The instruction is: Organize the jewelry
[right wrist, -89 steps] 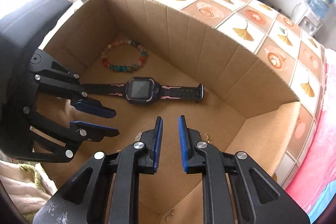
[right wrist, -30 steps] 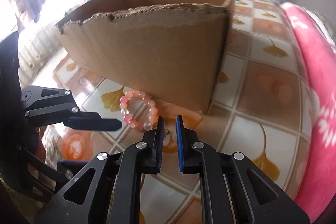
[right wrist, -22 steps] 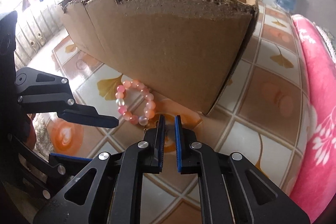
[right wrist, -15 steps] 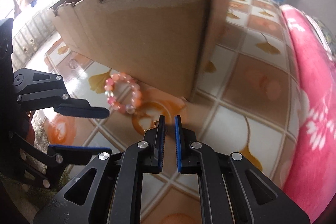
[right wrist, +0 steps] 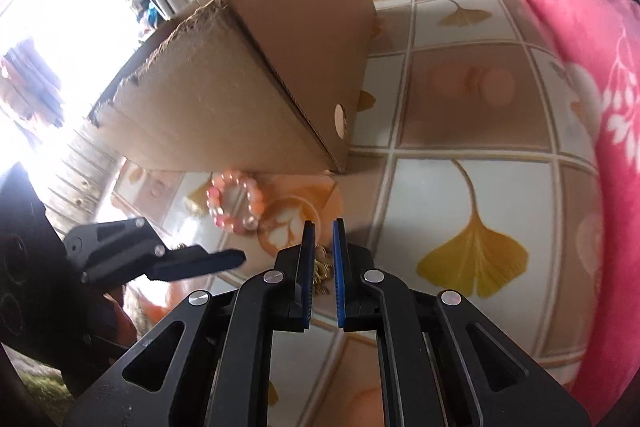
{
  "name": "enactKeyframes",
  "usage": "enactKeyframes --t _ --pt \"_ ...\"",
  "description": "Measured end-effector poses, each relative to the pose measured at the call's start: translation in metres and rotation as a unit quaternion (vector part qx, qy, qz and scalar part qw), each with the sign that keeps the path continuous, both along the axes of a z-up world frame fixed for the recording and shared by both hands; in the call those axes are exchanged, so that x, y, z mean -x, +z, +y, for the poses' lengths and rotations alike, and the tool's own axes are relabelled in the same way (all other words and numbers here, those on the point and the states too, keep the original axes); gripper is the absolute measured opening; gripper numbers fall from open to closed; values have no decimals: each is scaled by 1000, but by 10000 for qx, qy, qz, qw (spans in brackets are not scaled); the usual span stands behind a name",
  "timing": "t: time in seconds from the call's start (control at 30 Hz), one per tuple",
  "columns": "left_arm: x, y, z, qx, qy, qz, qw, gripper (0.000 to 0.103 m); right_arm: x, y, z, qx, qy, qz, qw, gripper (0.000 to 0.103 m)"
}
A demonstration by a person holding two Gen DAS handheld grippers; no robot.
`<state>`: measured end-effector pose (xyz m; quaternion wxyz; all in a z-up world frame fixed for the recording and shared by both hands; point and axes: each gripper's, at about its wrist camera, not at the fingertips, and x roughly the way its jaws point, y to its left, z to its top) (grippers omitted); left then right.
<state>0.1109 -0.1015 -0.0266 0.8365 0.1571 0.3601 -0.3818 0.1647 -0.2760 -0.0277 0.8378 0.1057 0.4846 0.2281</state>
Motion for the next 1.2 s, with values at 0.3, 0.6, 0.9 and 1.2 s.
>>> enactKeyframes --t 0.3,0.6,0.9,1.2 --pt "-6 1 2 -82 198 -149 9997 29 3 5 -38 -385 -309 -50 9988 10" --pt "-32 6 -7 -59 327 -224 9992 28 31 5 -15 351 -13 -255 9991 10" --pt "-41 3 -19 -142 192 -233 9994 27 31 2 1 821 381 -585 9942 10" --pt "-41 -4 -25 -257 18 -129 9996 27 22 1 20 1324 659 -856 9853 10"
